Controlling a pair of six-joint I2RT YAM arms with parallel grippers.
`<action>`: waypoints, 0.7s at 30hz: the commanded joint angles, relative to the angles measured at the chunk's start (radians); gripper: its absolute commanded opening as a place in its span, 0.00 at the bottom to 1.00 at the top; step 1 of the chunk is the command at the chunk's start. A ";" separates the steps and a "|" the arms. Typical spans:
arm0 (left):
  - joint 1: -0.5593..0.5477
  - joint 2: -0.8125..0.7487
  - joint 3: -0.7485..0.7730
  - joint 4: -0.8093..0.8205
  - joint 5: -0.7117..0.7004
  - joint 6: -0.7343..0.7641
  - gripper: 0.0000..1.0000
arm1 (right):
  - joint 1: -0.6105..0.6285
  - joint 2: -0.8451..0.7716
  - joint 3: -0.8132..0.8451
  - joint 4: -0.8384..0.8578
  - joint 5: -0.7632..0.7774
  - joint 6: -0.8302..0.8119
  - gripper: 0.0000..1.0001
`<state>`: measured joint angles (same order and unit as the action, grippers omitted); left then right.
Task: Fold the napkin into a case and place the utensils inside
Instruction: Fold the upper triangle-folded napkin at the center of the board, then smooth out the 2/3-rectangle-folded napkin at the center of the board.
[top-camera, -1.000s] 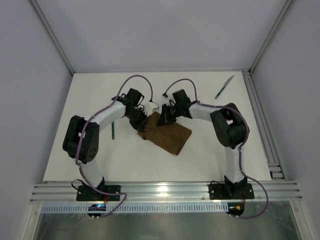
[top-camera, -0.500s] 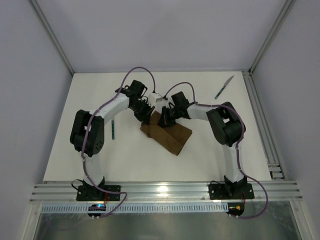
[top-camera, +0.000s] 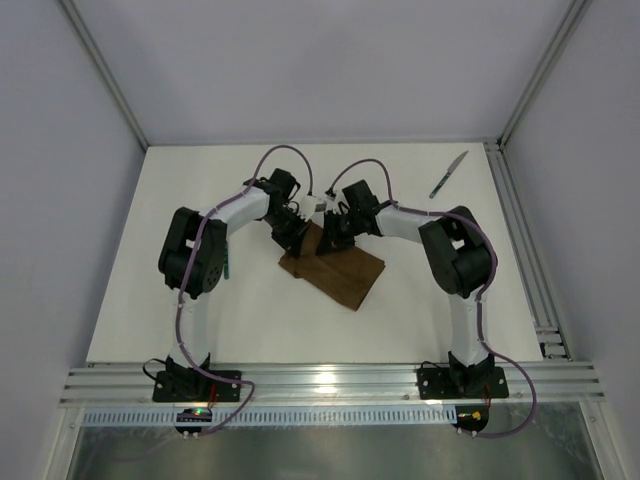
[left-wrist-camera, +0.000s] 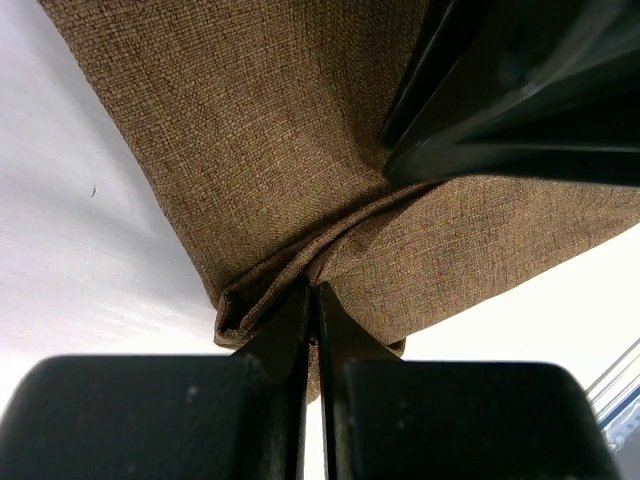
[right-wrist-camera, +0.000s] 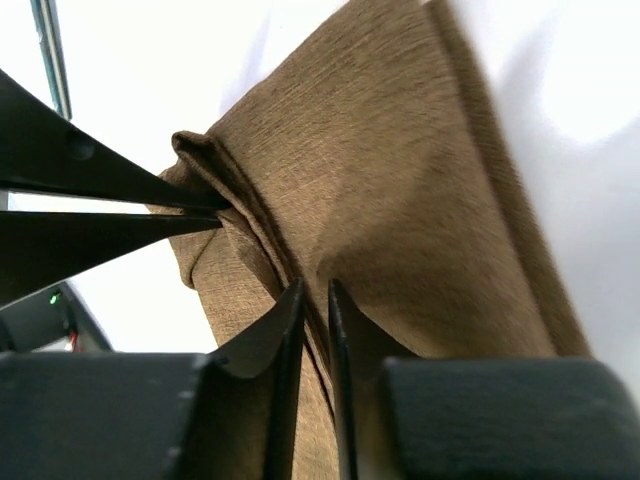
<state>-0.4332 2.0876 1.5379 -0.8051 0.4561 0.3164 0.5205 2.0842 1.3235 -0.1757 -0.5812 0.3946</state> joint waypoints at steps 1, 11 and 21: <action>0.004 -0.020 0.016 -0.014 -0.016 -0.007 0.00 | -0.005 -0.101 -0.006 -0.031 0.115 -0.017 0.20; 0.007 -0.034 0.007 0.009 -0.002 -0.025 0.00 | -0.005 -0.254 -0.173 0.135 0.115 0.010 0.29; 0.008 -0.055 -0.019 0.067 0.004 -0.062 0.08 | 0.102 -0.343 -0.365 0.220 0.293 -0.032 0.37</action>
<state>-0.4305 2.0823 1.5291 -0.7876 0.4561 0.2802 0.5919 1.8118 0.9821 -0.0208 -0.3824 0.3927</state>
